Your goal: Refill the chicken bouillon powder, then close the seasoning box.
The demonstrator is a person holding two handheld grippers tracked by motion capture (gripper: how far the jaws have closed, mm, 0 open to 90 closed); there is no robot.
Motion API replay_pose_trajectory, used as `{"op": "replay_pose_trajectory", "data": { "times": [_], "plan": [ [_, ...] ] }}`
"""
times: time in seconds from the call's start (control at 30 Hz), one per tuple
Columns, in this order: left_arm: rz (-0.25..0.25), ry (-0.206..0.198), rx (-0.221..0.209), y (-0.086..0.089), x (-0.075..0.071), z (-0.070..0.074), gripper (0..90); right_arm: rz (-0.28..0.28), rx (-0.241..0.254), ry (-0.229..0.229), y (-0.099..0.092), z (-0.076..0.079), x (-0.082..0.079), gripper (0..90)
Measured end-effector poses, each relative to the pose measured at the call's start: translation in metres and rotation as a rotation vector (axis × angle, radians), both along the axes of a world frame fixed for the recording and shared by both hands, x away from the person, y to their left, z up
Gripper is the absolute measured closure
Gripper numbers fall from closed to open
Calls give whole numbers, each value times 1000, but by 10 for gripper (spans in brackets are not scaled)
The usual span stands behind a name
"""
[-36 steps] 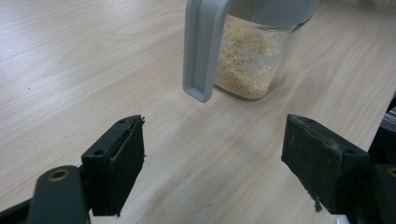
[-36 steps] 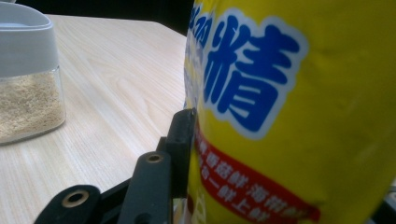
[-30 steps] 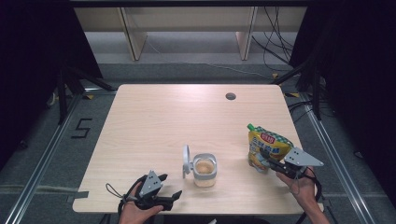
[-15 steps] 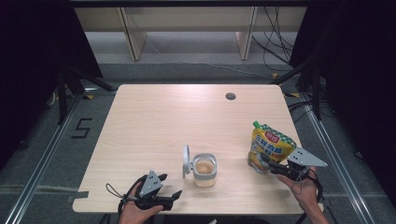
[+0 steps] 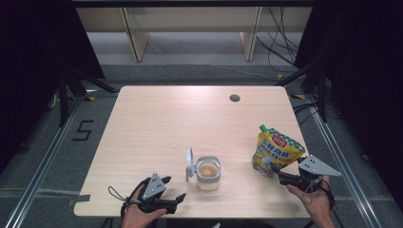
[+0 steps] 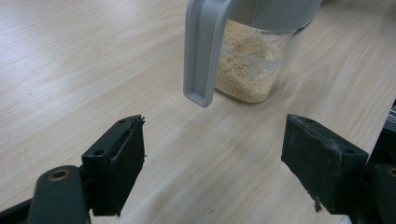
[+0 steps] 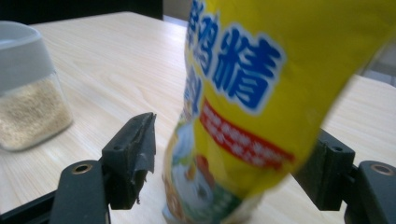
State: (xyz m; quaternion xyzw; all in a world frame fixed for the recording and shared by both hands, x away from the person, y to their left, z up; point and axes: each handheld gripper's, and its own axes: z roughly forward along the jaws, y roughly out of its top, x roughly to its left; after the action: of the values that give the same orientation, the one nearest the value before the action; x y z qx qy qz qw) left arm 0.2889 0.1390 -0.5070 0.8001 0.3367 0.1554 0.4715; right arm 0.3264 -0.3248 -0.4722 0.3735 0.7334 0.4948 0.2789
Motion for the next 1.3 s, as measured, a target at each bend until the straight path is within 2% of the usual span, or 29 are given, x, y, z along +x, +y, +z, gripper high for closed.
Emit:
{"op": "replay_pose_trajectory", "data": {
  "times": [0.07,0.1,0.2,0.23,0.27,0.3,0.33,0.37,0.4,0.47,0.5,0.53,0.57,0.6,0.63,0.67,0.7,0.73,0.83,0.87,0.9,0.93,0.97,1.0,1.1,1.17,1.2,1.23,1.3],
  "plan": [
    [-7,-2,8,1,0,1,207,0,2,12,-1,-1,-2,294],
    [-5,0,8,1,0,2,207,-5,-28,10,-2,-1,-4,294],
    [1,12,-34,2,1,3,207,-41,-13,42,0,0,-10,293],
    [5,12,-28,3,1,4,207,-29,-23,49,-1,-1,-10,290],
    [9,15,-33,3,1,4,206,-51,-11,84,0,-2,-14,288],
    [10,11,-36,3,1,4,207,-56,-12,91,-1,-2,-15,288],
    [7,9,-46,4,1,4,207,-40,-29,72,-3,-2,-14,287],
    [9,20,-47,5,2,5,207,-66,-11,105,-1,-1,-19,287],
    [10,17,-49,5,2,5,207,-45,-28,85,-3,-2,-18,287],
    [20,13,-55,5,1,6,206,-62,-30,112,-2,-2,-23,288],
    [-1,-4,-34,7,2,7,206,-42,-51,93,-3,-3,-22,288],
    [3,-5,-39,8,1,7,206,-37,-48,97,-3,-3,-23,288],
    [5,-11,-35,8,1,8,206,-61,-39,127,-1,-2,-27,288],
    [5,-10,-34,9,1,8,206,-32,-49,111,-2,-2,-25,288],
    [11,-4,-41,9,0,8,206,-40,-65,106,-3,-2,-27,288],
    [13,-9,-38,10,0,9,205,-73,-31,152,0,-1,-32,288],
    [11,-9,-47,9,0,9,206,-61,-27,150,0,-2,-33,288],
    [25,3,-54,9,-1,10,205,-40,-55,131,-2,-2,-32,288],
    [9,-14,-40,9,2,11,205,-42,-45,171,0,-4,-38,288],
    [11,-13,-38,9,2,10,205,-23,-60,149,-2,-5,-37,288],
    [10,-10,-33,9,2,10,205,-40,-57,167,-2,-4,-39,288],
    [12,-10,-28,9,2,10,205,-31,-66,157,-3,-5,-39,288],
    [17,-9,-52,8,2,10,206,-36,-44,172,-1,-5,-41,288],
    [17,-3,-42,8,1,11,206,-16,-58,157,-3,-5,-40,287],
    [27,-6,-68,6,0,16,210,-14,-63,163,-3,-5,-43,283],
    [12,-28,-67,6,1,20,221,-42,-45,188,-1,-5,-48,284],
    [1,-42,-60,7,2,23,231,-30,-59,168,-4,-5,-47,284],
    [11,-31,-80,5,1,24,247,-38,-55,174,-3,-5,-49,285],
    [-22,-65,-64,7,3,31,335,-18,-58,169,-3,-5,-50,285]
  ]
}}
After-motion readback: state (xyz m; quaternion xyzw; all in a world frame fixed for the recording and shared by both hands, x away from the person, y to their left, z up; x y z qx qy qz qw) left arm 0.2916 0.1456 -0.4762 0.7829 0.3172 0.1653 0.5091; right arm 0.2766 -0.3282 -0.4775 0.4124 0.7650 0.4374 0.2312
